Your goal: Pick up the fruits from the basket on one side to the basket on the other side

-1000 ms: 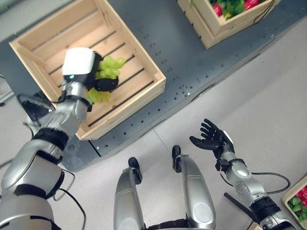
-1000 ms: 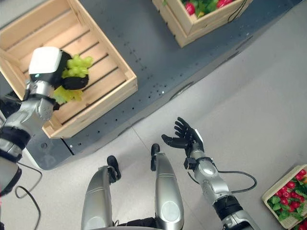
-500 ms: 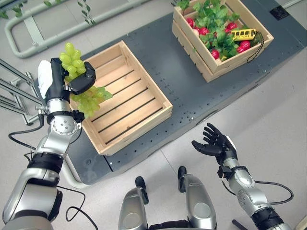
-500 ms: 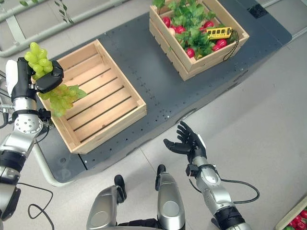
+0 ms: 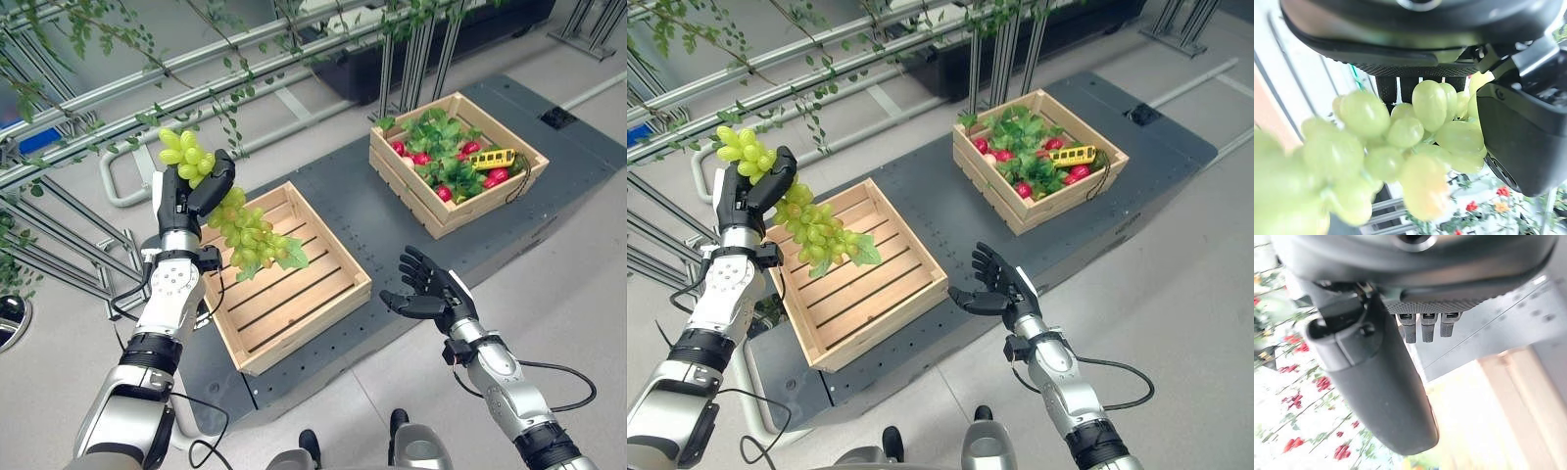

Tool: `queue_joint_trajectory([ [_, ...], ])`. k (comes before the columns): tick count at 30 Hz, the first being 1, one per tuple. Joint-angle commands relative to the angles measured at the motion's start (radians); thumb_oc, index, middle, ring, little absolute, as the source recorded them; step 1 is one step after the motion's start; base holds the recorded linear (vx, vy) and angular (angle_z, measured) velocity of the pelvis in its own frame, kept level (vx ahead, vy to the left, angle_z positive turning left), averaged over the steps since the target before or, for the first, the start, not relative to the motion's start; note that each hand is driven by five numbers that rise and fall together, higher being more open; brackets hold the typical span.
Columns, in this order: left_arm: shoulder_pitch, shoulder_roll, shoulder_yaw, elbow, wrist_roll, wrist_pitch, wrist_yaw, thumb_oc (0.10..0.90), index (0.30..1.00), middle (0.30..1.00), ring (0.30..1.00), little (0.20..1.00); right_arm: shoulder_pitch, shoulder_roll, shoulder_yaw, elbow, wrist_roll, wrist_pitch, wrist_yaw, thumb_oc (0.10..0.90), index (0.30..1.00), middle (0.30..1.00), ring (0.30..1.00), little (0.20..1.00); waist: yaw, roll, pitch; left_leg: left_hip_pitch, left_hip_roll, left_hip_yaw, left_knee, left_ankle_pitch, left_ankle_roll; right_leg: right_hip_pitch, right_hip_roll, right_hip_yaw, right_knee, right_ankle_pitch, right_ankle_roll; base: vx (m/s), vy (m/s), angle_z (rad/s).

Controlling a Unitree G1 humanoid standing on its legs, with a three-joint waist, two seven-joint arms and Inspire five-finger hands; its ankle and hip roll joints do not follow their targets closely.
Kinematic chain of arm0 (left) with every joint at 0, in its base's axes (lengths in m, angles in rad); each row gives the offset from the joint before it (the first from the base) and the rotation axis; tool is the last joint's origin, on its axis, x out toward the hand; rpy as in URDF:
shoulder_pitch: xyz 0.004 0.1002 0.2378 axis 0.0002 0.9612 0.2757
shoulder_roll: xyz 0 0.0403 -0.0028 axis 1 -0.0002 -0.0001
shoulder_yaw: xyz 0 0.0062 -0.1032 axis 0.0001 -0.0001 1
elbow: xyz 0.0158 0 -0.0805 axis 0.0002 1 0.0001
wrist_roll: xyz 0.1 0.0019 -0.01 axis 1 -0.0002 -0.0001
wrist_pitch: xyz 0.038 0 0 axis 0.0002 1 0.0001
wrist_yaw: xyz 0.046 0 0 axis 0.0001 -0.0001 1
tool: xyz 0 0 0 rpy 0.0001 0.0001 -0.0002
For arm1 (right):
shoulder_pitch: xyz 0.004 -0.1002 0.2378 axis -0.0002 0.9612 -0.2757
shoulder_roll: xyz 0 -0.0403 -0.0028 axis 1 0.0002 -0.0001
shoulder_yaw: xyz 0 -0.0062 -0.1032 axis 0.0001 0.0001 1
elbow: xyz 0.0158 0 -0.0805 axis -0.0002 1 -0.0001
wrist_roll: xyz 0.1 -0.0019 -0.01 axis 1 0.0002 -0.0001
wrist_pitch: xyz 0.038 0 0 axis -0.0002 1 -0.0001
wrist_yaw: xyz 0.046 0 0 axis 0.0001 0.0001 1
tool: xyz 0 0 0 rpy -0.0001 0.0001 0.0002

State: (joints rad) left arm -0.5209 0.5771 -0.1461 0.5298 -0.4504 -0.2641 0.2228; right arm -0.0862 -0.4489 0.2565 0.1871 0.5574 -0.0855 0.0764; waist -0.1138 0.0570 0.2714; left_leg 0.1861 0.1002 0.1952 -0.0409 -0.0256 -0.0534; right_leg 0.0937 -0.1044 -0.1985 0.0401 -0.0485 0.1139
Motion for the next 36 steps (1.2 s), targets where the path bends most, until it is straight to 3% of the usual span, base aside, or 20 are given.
queue_joint_trajectory([
  [1, -0.052, 0.061, 0.012, -0.084, -0.056, -0.094, -0.058, 0.400, 0.300, 0.300, 0.300, 0.300, -0.068, 0.026, 0.039, -0.091, 0.046, -0.048, 0.094, 0.800, 0.900, 0.900, 0.900, 0.900, 0.025, -0.019, -0.143, -0.021, -0.074, -0.004, 0.005, -0.024, 0.035, 0.051, -0.016, -0.016, -0.055, 0.018, -0.059, -0.02, -0.091, 0.07],
  [8, -0.108, 0.041, -0.067, -0.095, -0.083, -0.063, -0.176, 0.400, 0.300, 0.300, 0.300, 0.300, -0.183, 0.003, 0.090, -0.106, 0.131, 0.044, 0.188, 0.800, 0.900, 0.900, 0.900, 0.900, 0.051, -0.027, -0.181, -0.036, -0.068, -0.033, -0.046, 0.007, 0.018, 0.078, -0.003, -0.055, -0.127, 0.046, -0.054, -0.04, -0.095, 0.07],
  [18, -0.163, 0.006, -0.153, -0.184, -0.100, -0.037, -0.243, 0.400, 0.300, 0.300, 0.300, 0.300, -0.332, 0.011, 0.152, -0.088, 0.192, 0.133, 0.199, 0.800, 0.900, 0.900, 0.900, 0.900, 0.076, -0.042, -0.209, -0.031, -0.052, -0.033, -0.046, 0.006, 0.019, 0.088, 0.002, -0.070, -0.127, 0.035, -0.062, -0.01, -0.064, 0.05],
  [27, -0.187, -0.051, -0.214, -0.238, -0.101, 0.031, -0.292, 0.400, 0.300, 0.300, 0.300, 0.300, -0.384, 0.070, 0.171, -0.064, 0.218, 0.152, 0.163, 0.800, 0.900, 0.900, 0.900, 0.900, 0.080, -0.047, -0.225, -0.021, -0.047, -0.036, -0.046, -0.004, 0.022, 0.095, 0.003, -0.062, -0.127, 0.031, -0.059, 0.00, -0.012, 0.00],
  [36, -0.212, -0.094, -0.258, -0.280, -0.115, 0.047, -0.327, 0.400, 0.300, 0.300, 0.300, 0.300, -0.407, 0.117, 0.202, -0.040, 0.278, 0.177, 0.155, 0.800, 0.900, 0.900, 0.900, 0.900, 0.081, -0.051, -0.235, -0.020, -0.043, -0.029, -0.046, -0.006, 0.026, 0.090, 0.002, -0.056, -0.127, 0.035, -0.054, 0.00, 0.000, 0.00],
])
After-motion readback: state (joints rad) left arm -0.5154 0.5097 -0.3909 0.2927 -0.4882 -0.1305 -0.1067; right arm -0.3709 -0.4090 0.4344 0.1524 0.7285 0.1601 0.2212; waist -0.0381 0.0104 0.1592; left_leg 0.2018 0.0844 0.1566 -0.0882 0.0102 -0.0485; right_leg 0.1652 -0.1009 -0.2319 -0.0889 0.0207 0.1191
